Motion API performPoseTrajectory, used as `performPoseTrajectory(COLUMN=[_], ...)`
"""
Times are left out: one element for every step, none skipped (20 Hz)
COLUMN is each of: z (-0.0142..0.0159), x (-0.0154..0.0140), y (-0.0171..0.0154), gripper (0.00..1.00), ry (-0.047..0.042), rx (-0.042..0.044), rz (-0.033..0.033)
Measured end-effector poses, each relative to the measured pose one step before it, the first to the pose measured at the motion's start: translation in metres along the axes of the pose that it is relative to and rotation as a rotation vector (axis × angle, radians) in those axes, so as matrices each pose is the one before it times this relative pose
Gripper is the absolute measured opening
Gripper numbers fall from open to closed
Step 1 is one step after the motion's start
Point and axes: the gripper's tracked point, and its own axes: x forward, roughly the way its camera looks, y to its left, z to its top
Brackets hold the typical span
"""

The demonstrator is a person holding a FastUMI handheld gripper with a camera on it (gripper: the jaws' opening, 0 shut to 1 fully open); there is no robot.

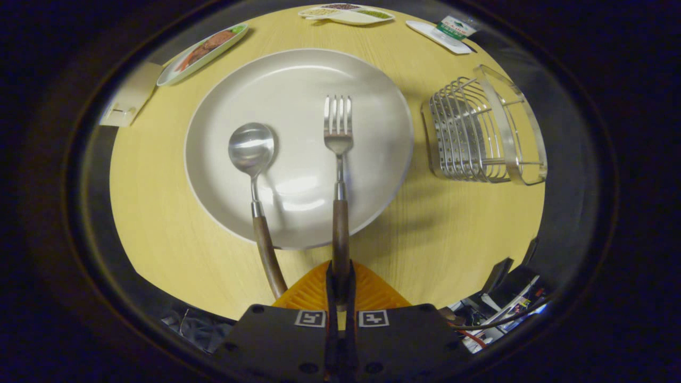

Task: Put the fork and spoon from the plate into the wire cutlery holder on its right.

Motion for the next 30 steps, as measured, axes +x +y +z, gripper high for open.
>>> performPoseTrajectory(z=[-0.00025, 0.00088, -0.00045, 0.00019, -0.0009, 0.00026, -0.00006, -0.00069, -0.00018, 0.00055, -0.00055, 0.0008, 0.0002, 0.0008, -0.00108, -0.00119, -0.0002, -0.0007, 0.00126, 0.00244, 0.00256, 0.00316, 0.00345, 0.00261, 0.00063, 0.00205, 0.0016, -0.00036, 0.00175, 0.00354], x=[-0.00071, -0.00311, -0.00298, -0.00387, -0.00448, -0.00474, -0.00575, -0.00602, -0.00662, -0.0067, -0.00838, -0.00756, -0.00747, -0.008, -0.00814, -0.00963, -0.01018, -0.00989, -0.01019, -0.00956, -0.00641, -0.00582, -0.0045, -0.00266, -0.00021, 0.00154, 0.00251, 0.00462, 0.00307, 0.00386], y=[0.0002, 0.0005, -0.00015, -0.00218, -0.00086, -0.00065, -0.00082, -0.0006, -0.00142, -0.00145, -0.00124, 0.00001, -0.00083, -0.00074, -0.00168, -0.00388, -0.004, -0.00255, -0.00277, -0.00438, -0.0046, -0.00769, -0.00893, -0.00971, -0.01062, -0.01337, -0.00595, -0.00834, -0.00668, -0.00441], gripper=[0.09, 0.09, 0.09, 0.09, 0.09, 0.08, 0.08, 0.08, 0.08, 0.08, 0.08, 0.08, 0.08, 0.08, 0.08, 0.08, 0.08, 0.08, 0.08, 0.08, 0.08, 0.08, 0.08, 0.08, 0.08, 0.08, 0.08, 0.08, 0.08, 0.08], ry=[-0.00329, -0.00466, -0.00539, -0.00096, -0.00176, -0.00101, -0.00035, -0.00019, -0.00122, -0.00226, -0.0015, -0.00254, -0.00288, -0.00054, 0.00091, 0.00452, 0.00199, 0.00634, 0.00194, 0.00154, -0.00136, 0.00055, 0.00487, 0.01082, 0.01729, 0.02327, 0.01754, 0.02973, 0.0318, 0.02707], rx=[0.00795, 0.01151, 0.01009, 0.00493, -0.00023, 0.00095, 0.00189, 0.00348, 0.00288, 0.00418, 0.00643, 0.00891, 0.01404, 0.0152, 0.01277, 0.01398, 0.01715, 0.02344, 0.02411, 0.03064, 0.02769, 0.02428, 0.02105, 0.01748, 0.01389, 0.01301, 0.00467, -0.00407, -0.01699, -0.01986], rz=[0.00278, 0.00171, -0.00335, -0.01052, -0.0094, -0.00591, -0.00506, -0.00544, -0.00668, -0.00562, -0.00121, 0.0041, 0.00457, 0.00265, -0.00154, -0.00654, -0.00482, 0.0027, 0.00845, 0.00675, 0.00414, -0.0013, -0.00568, -0.00482, -0.00593, -0.0125, -0.007, -0.01323, -0.01597, -0.01159])
